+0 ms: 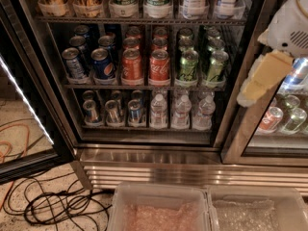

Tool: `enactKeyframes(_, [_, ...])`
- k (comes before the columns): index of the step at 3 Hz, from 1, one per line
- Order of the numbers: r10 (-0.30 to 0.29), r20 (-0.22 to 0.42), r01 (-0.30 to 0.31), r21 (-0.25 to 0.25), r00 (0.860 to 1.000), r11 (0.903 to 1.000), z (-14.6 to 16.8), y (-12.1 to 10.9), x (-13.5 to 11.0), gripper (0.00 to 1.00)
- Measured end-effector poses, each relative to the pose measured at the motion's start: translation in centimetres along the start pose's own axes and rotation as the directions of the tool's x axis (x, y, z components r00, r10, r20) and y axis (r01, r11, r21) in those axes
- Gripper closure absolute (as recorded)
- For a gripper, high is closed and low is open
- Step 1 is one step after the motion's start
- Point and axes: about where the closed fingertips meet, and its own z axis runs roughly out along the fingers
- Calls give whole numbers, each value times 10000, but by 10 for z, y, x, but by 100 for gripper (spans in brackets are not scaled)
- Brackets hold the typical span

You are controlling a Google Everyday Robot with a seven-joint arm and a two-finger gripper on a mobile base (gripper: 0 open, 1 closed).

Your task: Pick blue plastic bottle from top shelf of fridge

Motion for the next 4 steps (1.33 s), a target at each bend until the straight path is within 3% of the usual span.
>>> enactKeyframes(1, [1793,461,-1819,611,9827,9814,2,-35,-12,0])
enactKeyframes(2, [2940,549,-2965,457,9542,9539,6,-56,-22,0])
enactKeyframes(3, [2972,597,-3001,488,9530,9527,4,-56,-24,0])
enactKeyframes(4, [3263,1139,-3329,442,9384,9419,9,-52,-34,0])
